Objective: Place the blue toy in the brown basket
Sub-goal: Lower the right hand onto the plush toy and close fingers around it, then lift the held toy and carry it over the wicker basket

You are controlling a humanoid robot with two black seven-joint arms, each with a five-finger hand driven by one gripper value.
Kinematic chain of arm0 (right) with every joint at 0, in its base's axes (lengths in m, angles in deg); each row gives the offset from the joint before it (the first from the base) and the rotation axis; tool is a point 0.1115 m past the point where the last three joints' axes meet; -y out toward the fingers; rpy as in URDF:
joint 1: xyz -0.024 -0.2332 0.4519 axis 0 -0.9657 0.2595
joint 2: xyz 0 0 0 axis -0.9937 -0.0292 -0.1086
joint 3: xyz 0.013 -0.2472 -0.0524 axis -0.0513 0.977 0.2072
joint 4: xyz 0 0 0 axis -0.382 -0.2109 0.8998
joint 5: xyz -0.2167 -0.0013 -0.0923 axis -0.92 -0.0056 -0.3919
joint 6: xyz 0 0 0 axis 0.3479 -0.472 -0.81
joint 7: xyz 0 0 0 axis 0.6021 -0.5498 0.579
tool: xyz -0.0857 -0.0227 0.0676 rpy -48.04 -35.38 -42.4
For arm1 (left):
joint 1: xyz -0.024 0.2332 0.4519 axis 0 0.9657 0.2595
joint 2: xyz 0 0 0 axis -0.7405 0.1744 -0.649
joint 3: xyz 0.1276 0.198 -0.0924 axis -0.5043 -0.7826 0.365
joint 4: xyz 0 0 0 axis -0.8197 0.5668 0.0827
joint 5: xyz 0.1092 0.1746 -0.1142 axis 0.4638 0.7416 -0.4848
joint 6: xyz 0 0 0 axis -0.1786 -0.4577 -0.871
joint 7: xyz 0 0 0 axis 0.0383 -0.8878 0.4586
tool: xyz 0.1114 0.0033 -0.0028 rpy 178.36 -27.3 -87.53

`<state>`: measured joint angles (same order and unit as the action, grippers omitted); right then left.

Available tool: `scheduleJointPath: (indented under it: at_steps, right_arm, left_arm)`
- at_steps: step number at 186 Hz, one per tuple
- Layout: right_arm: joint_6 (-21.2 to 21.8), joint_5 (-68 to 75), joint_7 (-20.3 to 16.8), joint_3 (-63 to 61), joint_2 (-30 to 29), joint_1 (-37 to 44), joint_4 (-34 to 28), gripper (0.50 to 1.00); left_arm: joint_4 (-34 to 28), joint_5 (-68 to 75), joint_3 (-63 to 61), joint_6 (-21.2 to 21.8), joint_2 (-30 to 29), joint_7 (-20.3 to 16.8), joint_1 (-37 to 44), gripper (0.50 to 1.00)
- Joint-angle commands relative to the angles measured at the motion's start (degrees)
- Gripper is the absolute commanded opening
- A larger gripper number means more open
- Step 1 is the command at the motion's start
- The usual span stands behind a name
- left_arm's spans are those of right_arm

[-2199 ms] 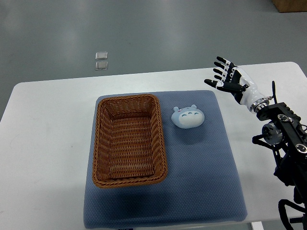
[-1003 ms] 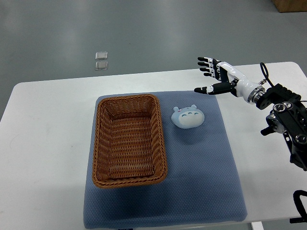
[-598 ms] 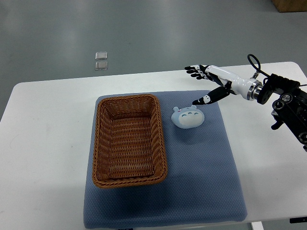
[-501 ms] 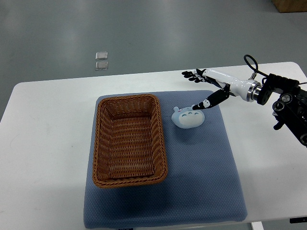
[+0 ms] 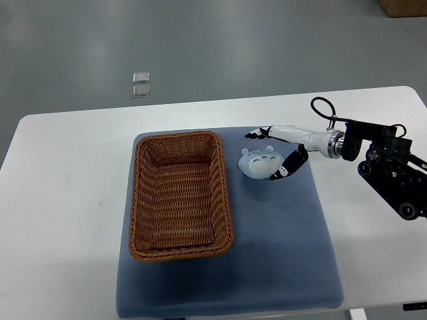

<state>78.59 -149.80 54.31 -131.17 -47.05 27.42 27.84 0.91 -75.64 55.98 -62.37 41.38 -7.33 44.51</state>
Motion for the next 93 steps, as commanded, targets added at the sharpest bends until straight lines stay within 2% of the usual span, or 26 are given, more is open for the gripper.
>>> scheduleJointPath:
  at_steps: [1,20,47,56,64,65,70,71,72,73,74,75,86,87,93]
  right_arm:
    - [-1.8,-1.8,-0.1,0.9,-0.5,0.0,1.0,0.919]
    - [-5.1,-4.3,-0.1,2.5,-1.4,0.0,2.4,0.889]
    - [-5.2,-4.9,-0.1,2.9,-2.1,-0.3,2.5,0.866]
    - [-5.2,-5.0,-0.1,2.9,-2.4,-0.4,2.6,0.840]
    - [-5.4,-5.5,-0.1,2.9,-2.6,-0.4,2.9,0.787]
    - [-5.4,-5.7,-0.1,2.9,-2.7,-0.3,3.0,0.764]
    - [-5.5,-5.9,-0.1,2.9,-2.8,-0.3,3.3,0.719]
    - [-5.5,-6.1,-0.1,2.9,-2.8,-0.2,3.5,0.693]
    - [-5.5,-6.1,-0.1,2.9,-2.8,-0.2,3.5,0.693]
    - [-5.5,-6.2,-0.1,2.9,-2.9,-0.2,3.6,0.664]
    - [-5.5,-6.2,-0.1,2.9,-2.9,-0.2,3.6,0.664]
    - [-5.5,-6.2,-0.1,2.9,-3.0,-0.1,3.6,0.638]
    - [-5.6,-6.4,-0.1,2.9,-3.4,0.0,3.7,0.537]
    - [-5.6,-6.5,-0.1,2.8,-3.4,0.0,3.7,0.513]
    - [-5.7,-6.4,-0.1,2.7,-3.6,0.0,3.7,0.500]
  left_arm:
    - [0.0,0.0,0.0,0.0,0.0,0.0,0.0,1.000]
    - [0.0,0.0,0.0,0.0,0.0,0.0,0.0,1.000]
    - [0.0,0.0,0.0,0.0,0.0,0.0,0.0,1.000]
    - [0.0,0.0,0.0,0.0,0.0,0.0,0.0,1.000]
    - [0.0,0.0,0.0,0.0,0.0,0.0,0.0,1.000]
    - [0.0,0.0,0.0,0.0,0.0,0.0,0.0,1.000]
    - [0.0,0.0,0.0,0.0,0.0,0.0,0.0,1.000]
    - [0.0,0.0,0.0,0.0,0.0,0.0,0.0,1.000]
    - [0.0,0.0,0.0,0.0,0.0,0.0,0.0,1.000]
    - [0.0,0.0,0.0,0.0,0.0,0.0,0.0,1.000]
    - [0.0,0.0,0.0,0.0,0.0,0.0,0.0,1.000]
    - [0.0,0.0,0.0,0.0,0.0,0.0,0.0,1.000]
    - [0.0,0.0,0.0,0.0,0.0,0.0,0.0,1.000]
    - [0.0,0.0,0.0,0.0,0.0,0.0,0.0,1.000]
    - [0.0,0.0,0.0,0.0,0.0,0.0,0.0,1.000]
